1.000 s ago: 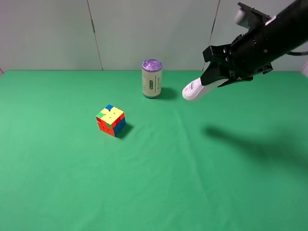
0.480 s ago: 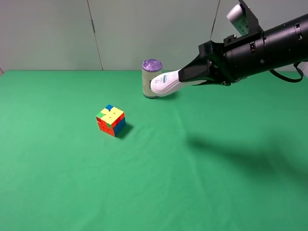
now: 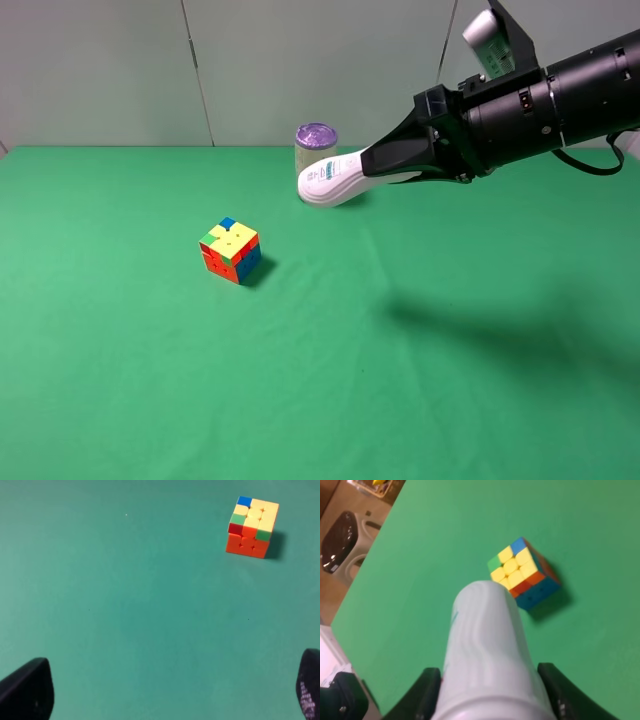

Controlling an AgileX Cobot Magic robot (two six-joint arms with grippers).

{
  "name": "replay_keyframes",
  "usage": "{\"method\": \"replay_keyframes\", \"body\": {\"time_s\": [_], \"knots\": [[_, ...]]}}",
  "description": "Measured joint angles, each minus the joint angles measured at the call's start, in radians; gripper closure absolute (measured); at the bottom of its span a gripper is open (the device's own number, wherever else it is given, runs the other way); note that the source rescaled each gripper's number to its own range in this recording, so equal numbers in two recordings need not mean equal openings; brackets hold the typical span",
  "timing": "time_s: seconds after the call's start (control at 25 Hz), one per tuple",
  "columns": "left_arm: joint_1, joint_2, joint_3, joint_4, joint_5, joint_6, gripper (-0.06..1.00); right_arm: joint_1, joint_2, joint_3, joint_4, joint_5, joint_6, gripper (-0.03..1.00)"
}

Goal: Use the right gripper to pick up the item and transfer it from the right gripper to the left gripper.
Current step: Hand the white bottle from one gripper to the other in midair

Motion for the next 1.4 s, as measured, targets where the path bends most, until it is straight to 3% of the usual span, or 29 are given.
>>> {"method": "replay_keyframes", "body": {"time_s": [0.88,1.0,1.16,1.4], "knots": [[0.000,0.008,-0.004,-0.016,-0.020,0.027,-0.06,0.000,0.004,0.000,0.021,0.041,-0.001,0.96],[0.000,0.078,-0.015,-0.110,-0.069,0.131,-0.06,0.000,0.004,0.000,0.021,0.041,-0.001,0.96],[0.000,0.240,-0.021,-0.301,-0.179,0.364,-0.06,0.000,0.004,0.000,0.021,0.041,-0.001,0.96],[-0.012,0.504,-0.042,-0.590,-0.243,0.887,-0.06,0.000,0.004,0.000,0.021,0.044,-0.001,0.96]]}}
